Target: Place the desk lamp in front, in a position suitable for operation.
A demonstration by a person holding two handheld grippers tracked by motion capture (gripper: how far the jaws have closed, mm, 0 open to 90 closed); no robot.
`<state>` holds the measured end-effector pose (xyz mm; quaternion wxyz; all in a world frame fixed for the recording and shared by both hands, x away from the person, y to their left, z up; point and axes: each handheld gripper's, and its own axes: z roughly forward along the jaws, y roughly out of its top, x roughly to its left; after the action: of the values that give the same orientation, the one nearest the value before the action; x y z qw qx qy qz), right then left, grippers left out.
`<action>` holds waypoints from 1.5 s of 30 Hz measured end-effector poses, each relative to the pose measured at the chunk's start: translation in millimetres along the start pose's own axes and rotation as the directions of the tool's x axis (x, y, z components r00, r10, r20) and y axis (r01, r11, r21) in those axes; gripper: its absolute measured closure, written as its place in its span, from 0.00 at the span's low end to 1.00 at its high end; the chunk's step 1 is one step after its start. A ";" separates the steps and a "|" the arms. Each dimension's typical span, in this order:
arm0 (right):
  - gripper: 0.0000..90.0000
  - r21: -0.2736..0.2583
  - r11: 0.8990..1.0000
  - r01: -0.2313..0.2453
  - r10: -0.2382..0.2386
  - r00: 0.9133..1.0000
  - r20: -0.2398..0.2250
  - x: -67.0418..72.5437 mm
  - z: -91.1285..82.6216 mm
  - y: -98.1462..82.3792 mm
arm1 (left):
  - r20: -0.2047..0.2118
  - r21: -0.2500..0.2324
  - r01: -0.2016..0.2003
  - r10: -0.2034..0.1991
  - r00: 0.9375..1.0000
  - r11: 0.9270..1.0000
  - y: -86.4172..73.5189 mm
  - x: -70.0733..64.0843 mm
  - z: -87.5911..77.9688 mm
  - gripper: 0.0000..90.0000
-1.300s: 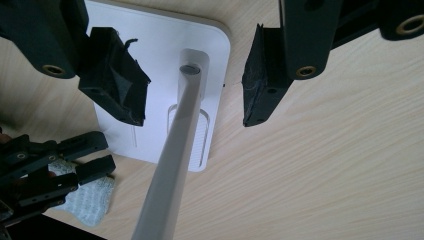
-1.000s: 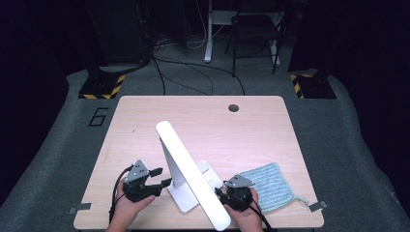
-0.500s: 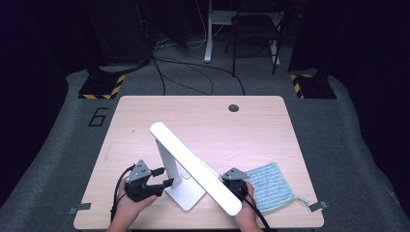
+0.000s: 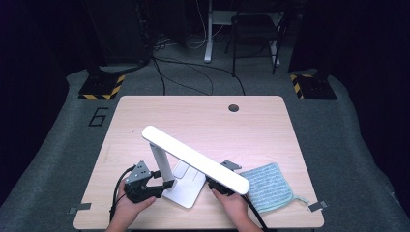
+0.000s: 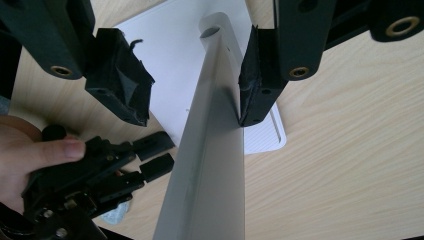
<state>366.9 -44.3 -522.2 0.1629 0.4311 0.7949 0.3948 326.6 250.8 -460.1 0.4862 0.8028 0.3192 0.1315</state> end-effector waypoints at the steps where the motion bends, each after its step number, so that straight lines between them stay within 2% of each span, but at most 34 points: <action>1: 0.52 -0.014 1.000 0.003 -0.003 1.000 -0.012 5.5 -3.1 -3.5 | -0.003 0.001 -0.003 0.003 1.000 1.000 0.0 0.0 -0.4 0.52; 4: 0.45 -0.012 1.000 0.002 -0.003 0.999 -0.048 21.1 -12.7 -11.7 | -0.005 -0.006 0.009 -0.009 1.000 1.000 -0.4 -1.0 -1.2 0.52; 6: 0.42 -0.031 0.999 0.037 -0.039 0.997 -0.068 30.8 -17.6 -18.5 | 0.001 0.003 0.006 -0.006 1.000 1.000 -0.4 -1.8 -1.7 0.52; 9: 0.40 -0.012 0.998 0.054 -0.055 0.993 -0.101 47.8 -24.7 -29.6 | 0.002 0.003 0.002 -0.002 1.000 1.000 -0.2 -4.0 0.2 0.52; 11: 0.39 -0.020 0.996 0.087 -0.088 0.991 -0.099 56.0 -26.5 -35.3 | -0.017 0.004 0.001 -0.001 1.000 1.000 -0.6 -6.1 2.4 0.51; 12: 0.38 -0.034 0.993 0.117 -0.120 0.988 -0.097 58.0 -27.6 -37.2 | -0.020 0.003 0.001 0.000 1.000 1.000 -0.8 -6.2 2.6 0.51; 13: 0.37 -0.037 0.992 0.120 -0.123 0.987 -0.101 58.8 -27.9 -38.3 | -0.010 0.009 0.003 -0.003 1.000 1.000 -0.5 -5.7 2.0 0.51; 14: 0.36 -0.028 0.993 0.118 -0.121 0.987 -0.109 59.1 -28.6 -39.5 | -0.010 0.008 0.004 -0.004 1.000 1.000 -0.6 -5.7 2.0 0.51; 16: 0.33 -0.024 0.996 0.086 -0.088 0.988 -0.130 61.5 -28.4 -42.0 | -0.008 0.008 0.003 -0.003 1.000 1.000 -0.7 -5.5 2.0 0.51; 19: 0.33 -0.027 0.995 0.092 -0.095 0.984 -0.149 67.0 -28.8 -43.9 | -0.004 0.010 0.005 -0.005 1.000 1.000 -0.9 -6.0 2.7 0.51; 21: 0.33 -0.029 0.992 0.119 -0.122 0.983 -0.139 68.5 -28.0 -43.4 | 0.004 0.015 0.001 -0.001 1.000 1.000 -0.8 -6.3 3.0 0.51; 25: 0.33 -0.028 0.991 0.134 -0.137 0.981 -0.137 72.2 -25.5 -42.3 | 0.010 0.016 -0.003 0.003 1.000 1.000 -0.7 -7.8 3.7 0.51; 28: 0.33 -0.021 0.990 0.140 -0.142 0.982 -0.128 69.4 -25.1 -41.0 | 0.019 0.013 -0.008 0.007 1.000 1.000 -0.7 -8.9 5.0 0.51; 31: 0.39 -0.003 0.992 0.124 -0.123 0.984 -0.128 64.2 -28.0 -40.0 | 0.034 0.002 -0.014 0.014 0.999 1.000 -0.6 -10.4 7.8 0.51; 33: 0.40 0.001 0.992 0.129 -0.128 0.984 -0.123 58.1 -29.9 -40.1 | 0.047 0.018 -0.031 0.030 0.998 0.999 1.5 -9.5 9.7 0.51; 35: 0.43 -0.003 0.992 0.128 -0.127 0.985 -0.120 51.1 -31.2 -40.4 | 0.042 0.004 -0.032 0.032 0.999 0.999 4.3 -9.3 13.8 0.50; 37: 0.43 -0.006 0.992 0.124 -0.124 0.987 -0.105 43.6 -32.3 -40.5 | 0.055 0.000 -0.046 0.046 0.997 0.999 7.5 -7.9 14.1 0.48; 38: 0.44 0.001 0.994 0.108 -0.107 0.990 -0.092 40.5 -33.6 -40.6 | 0.058 -0.015 -0.034 0.035 0.998 0.999 8.5 -8.9 15.2 0.48; 39: 0.44 -0.006 0.993 0.119 -0.119 0.989 -0.088 35.6 -33.8 -40.1 | 0.068 -0.010 -0.052 0.052 0.996 0.999 10.9 -7.4 14.3 0.47; 40: 0.44 -0.003 0.994 0.105 -0.105 0.991 -0.082 32.5 -34.3 -39.7 | 0.067 -0.028 -0.040 0.042 0.997 0.999 11.9 -8.5 15.7 0.47; 43: 0.44 0.006 0.997 0.081 -0.080 0.994 -0.075 24.4 -33.6 -36.3 | 0.072 -0.032 -0.053 0.055 0.996 0.998 18.1 -7.3 17.2 0.47; 44: 0.44 -0.005 0.996 0.091 -0.091 0.994 -0.062 21.9 -32.8 -34.2 | 0.072 -0.033 -0.058 0.061 0.996 0.998 20.2 -7.1 17.7 0.46; 45: 0.44 0.007 0.997 0.073 -0.073 0.996 -0.057 21.5 -33.0 -32.7 | 0.071 -0.032 -0.066 0.068 0.995 0.997 22.1 -7.2 18.2 0.45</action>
<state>316.6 -53.3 -524.6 0.1526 0.3909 0.8162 0.3973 339.1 226.3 -449.3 0.5046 0.8100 0.2722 0.1233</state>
